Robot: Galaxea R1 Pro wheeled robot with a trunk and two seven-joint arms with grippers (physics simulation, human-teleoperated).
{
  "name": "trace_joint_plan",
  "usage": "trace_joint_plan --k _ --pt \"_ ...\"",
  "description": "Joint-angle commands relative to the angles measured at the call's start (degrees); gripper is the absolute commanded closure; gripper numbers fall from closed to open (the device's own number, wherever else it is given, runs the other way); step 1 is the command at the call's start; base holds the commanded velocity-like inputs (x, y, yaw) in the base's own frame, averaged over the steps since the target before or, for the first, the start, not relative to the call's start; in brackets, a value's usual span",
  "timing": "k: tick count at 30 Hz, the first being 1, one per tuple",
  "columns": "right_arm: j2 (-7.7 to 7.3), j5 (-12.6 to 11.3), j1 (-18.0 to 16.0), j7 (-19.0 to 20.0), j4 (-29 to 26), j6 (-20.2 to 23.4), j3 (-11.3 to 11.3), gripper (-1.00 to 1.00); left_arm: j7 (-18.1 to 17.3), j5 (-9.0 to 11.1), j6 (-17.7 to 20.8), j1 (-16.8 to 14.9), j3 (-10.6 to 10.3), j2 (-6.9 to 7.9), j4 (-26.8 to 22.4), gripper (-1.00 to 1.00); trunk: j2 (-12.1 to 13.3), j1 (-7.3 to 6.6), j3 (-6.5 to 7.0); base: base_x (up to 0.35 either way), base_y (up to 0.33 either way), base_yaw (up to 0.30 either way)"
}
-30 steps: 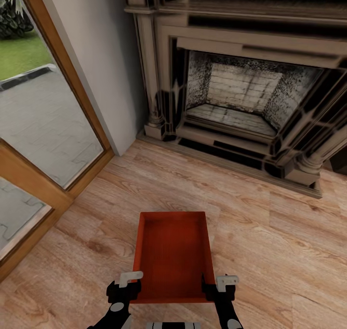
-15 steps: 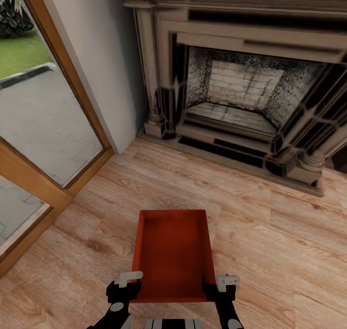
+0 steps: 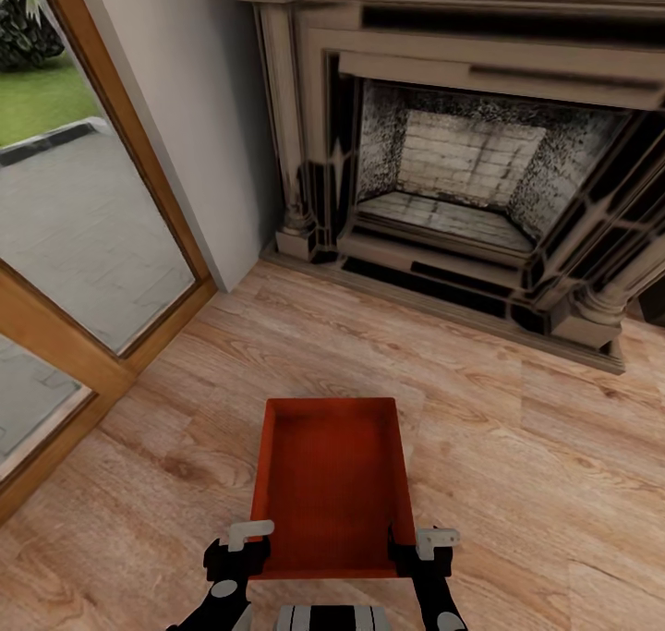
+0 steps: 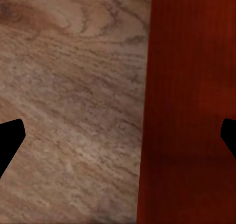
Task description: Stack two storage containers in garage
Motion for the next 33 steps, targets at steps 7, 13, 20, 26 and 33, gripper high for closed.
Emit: trace_joint_plan --k 7,13,20,26,33 --pt "-0.02 -0.33 -0.03 -0.36 0.05 -0.15 0.49 -1.00 0.54 0.52 -0.27 -0.04 -0.55 -0.05 0.12 -1.00 -0.01 -0.01 -0.03 0.000 0.000 0.000" --pt "-0.02 -0.34 -0.06 -0.36 0.05 -0.15 0.48 -1.00 0.57 0.50 -0.27 -0.04 -0.58 -0.24 0.13 -1.00 -0.01 -0.01 -0.03 0.000 0.000 0.000" --pt "-0.02 -0.34 -0.02 -0.36 0.05 -0.15 0.48 -1.00 0.57 0.47 -0.33 -0.04 -0.58 -0.52 0.13 -1.00 -0.01 -0.01 -0.03 0.000 0.000 0.000" --pt "-0.02 -0.34 -0.05 -0.36 0.01 -0.15 0.49 -1.00 0.57 0.53 -0.80 -0.04 -0.58 -0.71 0.13 -1.00 -0.01 -0.01 -0.03 0.000 0.000 0.000" --pt "-0.02 -0.34 -0.02 -0.36 -0.03 -0.15 0.49 -1.00 0.57 0.67 -2.55 -0.04 -0.58 -0.70 0.13 -1.00 -0.01 -0.01 -0.03 0.000 0.000 0.000"
